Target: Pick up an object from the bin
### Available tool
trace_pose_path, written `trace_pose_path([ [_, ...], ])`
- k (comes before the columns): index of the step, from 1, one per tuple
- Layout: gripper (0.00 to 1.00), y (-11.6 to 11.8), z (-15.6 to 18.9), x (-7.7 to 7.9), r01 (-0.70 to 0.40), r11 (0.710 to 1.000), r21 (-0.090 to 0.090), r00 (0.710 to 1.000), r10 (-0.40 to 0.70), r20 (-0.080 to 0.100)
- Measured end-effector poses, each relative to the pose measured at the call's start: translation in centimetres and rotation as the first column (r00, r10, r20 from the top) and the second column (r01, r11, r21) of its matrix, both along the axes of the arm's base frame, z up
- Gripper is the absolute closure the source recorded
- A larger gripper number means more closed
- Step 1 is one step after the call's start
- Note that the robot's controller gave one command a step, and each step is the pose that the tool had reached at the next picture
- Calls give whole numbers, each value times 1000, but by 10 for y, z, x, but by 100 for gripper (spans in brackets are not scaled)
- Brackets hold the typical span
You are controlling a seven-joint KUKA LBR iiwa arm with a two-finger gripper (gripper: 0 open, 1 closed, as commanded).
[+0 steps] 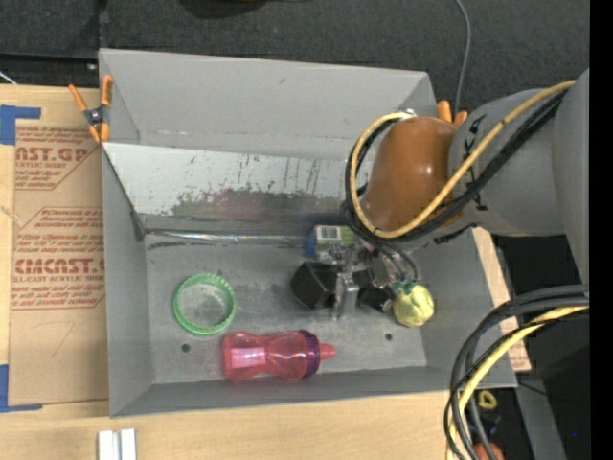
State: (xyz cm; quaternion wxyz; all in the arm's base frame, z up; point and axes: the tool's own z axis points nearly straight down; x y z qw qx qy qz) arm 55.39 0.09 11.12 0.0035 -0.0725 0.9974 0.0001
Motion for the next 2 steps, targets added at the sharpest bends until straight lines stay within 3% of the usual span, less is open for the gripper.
trace_pose_path([
  [2,100,0,37,-1,-1,1000,0,1000,1,-4],
])
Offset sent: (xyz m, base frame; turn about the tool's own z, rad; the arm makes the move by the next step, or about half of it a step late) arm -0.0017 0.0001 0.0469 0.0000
